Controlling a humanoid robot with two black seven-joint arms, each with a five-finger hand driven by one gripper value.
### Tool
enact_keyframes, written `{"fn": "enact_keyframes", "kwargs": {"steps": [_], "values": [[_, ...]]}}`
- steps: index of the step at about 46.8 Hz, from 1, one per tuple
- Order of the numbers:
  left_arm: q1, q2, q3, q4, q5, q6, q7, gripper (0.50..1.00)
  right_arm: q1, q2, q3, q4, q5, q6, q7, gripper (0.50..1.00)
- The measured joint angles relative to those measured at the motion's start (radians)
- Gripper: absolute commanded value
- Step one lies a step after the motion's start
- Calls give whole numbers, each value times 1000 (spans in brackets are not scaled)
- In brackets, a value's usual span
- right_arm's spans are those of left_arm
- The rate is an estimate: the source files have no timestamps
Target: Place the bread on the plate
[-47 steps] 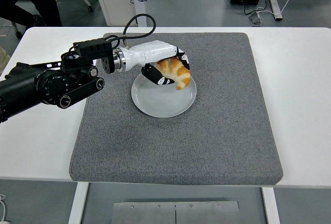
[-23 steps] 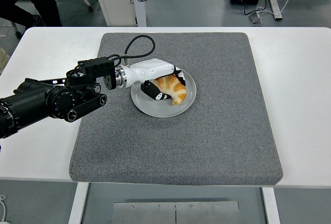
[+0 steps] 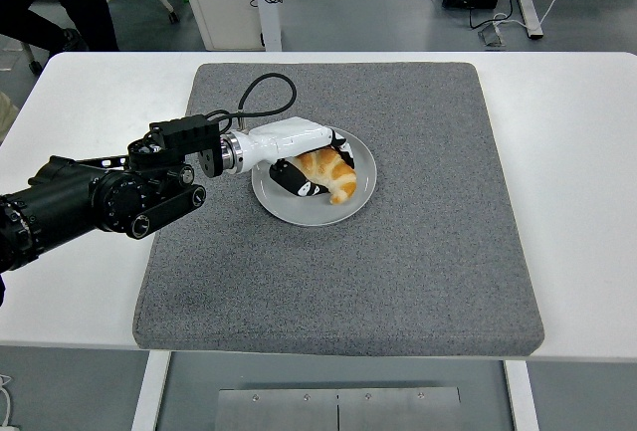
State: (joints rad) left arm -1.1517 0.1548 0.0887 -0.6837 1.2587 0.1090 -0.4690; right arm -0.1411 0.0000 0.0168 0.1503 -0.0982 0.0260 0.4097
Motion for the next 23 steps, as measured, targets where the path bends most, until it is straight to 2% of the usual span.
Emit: {"fn": "enact_keyframes", "kwargs": {"steps": [3,4,5,6,7,9,11,15,18,23], "values": [[0,0,0,6,-2,0,0,500,0,0,0,0,0,0,0,1000],[1,0,-1,8,-3,0,0,538,0,0,0,0,0,0,0,1000],[3,0,-1,8,-4,0,0,645,0,0,0,0,0,0,0,1000],[3,0,-1,8,-6,0,0,727,0,0,0,0,0,0,0,1000],[4,1,-1,8,-9,-1,-1,767,0,0,0,0,0,0,0,1000],[4,1,-1,8,-19,-4,-8,799,0,0,0,0,0,0,0,1000],[4,2,-1,8,-29,-5,-16,860,0,0,0,0,0,0,0,1000],[-1,2,0,8,-46,-9,-22,898,0,0,0,0,0,0,0,1000],[-7,2,0,7,-51,-9,-23,955,0,0,0,0,0,0,0,1000],[-9,3,0,7,-51,-9,-23,966,0,0,0,0,0,0,0,1000]]}}
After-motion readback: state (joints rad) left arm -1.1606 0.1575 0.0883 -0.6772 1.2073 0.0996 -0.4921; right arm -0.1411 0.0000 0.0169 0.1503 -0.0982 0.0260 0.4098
